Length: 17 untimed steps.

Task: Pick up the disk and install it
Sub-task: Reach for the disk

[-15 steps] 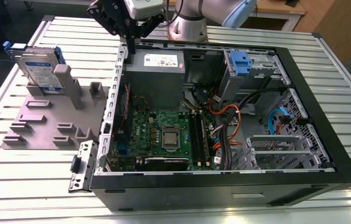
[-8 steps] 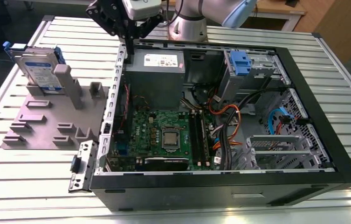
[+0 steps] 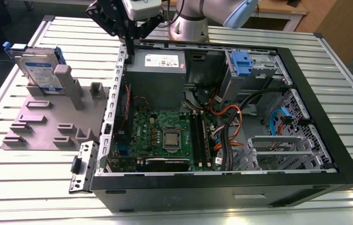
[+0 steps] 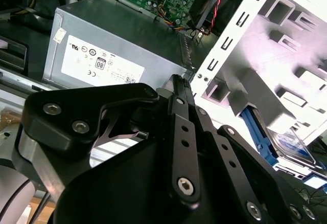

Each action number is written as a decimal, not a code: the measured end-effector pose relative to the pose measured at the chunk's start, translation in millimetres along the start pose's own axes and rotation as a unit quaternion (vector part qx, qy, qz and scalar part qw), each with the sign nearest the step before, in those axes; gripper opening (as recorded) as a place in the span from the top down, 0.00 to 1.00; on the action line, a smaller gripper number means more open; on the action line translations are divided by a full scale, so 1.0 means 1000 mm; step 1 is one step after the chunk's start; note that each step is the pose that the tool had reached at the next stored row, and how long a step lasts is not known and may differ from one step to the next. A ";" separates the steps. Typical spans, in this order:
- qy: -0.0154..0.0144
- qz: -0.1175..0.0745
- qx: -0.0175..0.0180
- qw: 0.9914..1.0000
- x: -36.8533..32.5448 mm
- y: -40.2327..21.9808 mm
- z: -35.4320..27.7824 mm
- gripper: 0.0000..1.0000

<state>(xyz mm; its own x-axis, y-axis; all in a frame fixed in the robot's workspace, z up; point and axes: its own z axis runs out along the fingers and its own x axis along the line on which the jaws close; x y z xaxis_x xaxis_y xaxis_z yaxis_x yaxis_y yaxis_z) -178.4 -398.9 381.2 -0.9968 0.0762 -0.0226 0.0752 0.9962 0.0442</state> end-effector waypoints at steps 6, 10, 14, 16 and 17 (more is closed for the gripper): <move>0.000 0.000 0.000 1.000 0.0028 0.0001 0.0001 0.89; 0.000 0.000 0.000 1.000 0.0098 -0.0002 0.0006 0.89; 0.000 0.000 0.000 1.000 0.0171 -0.0004 0.0014 0.89; 0.000 0.000 0.000 1.000 0.0206 -0.0007 0.0016 0.89; 0.000 0.000 0.000 1.000 0.0217 -0.0008 0.0017 0.89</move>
<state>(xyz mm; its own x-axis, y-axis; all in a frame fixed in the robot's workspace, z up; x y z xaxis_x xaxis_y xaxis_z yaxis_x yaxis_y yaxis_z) -200.1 -397.9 379.0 -0.9968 0.0762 -0.0226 0.0752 0.9962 0.0442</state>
